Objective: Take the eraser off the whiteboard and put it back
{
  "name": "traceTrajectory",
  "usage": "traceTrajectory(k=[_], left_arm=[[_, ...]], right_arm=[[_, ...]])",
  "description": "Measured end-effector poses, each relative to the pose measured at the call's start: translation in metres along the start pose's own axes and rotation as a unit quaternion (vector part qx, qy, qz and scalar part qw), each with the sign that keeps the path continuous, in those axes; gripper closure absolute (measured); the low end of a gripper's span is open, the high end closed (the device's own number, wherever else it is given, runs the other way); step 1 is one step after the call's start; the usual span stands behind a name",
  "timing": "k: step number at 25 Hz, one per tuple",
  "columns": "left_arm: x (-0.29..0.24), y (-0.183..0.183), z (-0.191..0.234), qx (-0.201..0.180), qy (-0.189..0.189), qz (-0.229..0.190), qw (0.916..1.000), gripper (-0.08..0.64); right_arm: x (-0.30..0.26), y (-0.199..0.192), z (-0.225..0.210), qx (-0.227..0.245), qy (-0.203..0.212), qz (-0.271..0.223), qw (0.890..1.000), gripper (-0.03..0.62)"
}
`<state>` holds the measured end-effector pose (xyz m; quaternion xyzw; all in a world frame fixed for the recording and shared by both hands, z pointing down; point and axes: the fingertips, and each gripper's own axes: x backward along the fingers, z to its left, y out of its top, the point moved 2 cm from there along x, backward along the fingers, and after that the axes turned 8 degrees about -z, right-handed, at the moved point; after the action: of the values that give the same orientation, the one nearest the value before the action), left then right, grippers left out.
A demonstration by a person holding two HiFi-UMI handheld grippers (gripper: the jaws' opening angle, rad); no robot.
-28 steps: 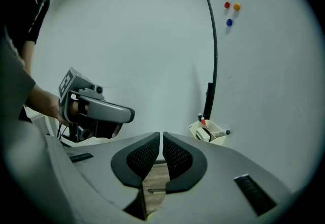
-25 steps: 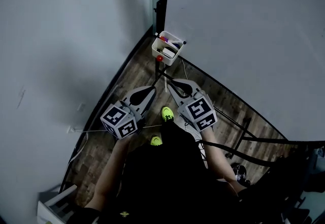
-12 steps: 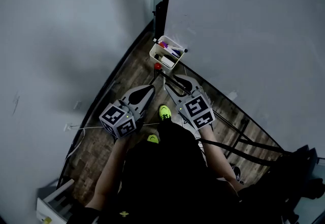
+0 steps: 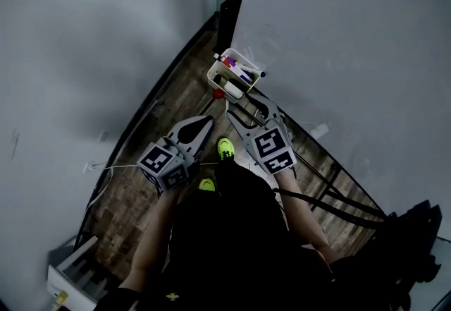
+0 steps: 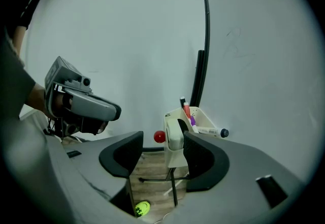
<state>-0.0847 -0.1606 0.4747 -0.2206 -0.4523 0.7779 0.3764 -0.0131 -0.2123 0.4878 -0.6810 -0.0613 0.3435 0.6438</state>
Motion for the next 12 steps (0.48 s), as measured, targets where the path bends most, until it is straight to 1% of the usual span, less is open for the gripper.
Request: traceTrajectory(k=[5,12], left_arm=[[-0.007,-0.005,0.008,0.009,0.005,-0.002,0.9999,0.538],[-0.015,-0.012,0.015,0.026,0.007,-0.002,0.9996,0.538]], right_arm=[[-0.008,-0.006,-0.008,0.007,0.002,0.014,1.0,0.345],[-0.017,-0.009,-0.016,0.035,0.007,0.028,0.999,0.339]])
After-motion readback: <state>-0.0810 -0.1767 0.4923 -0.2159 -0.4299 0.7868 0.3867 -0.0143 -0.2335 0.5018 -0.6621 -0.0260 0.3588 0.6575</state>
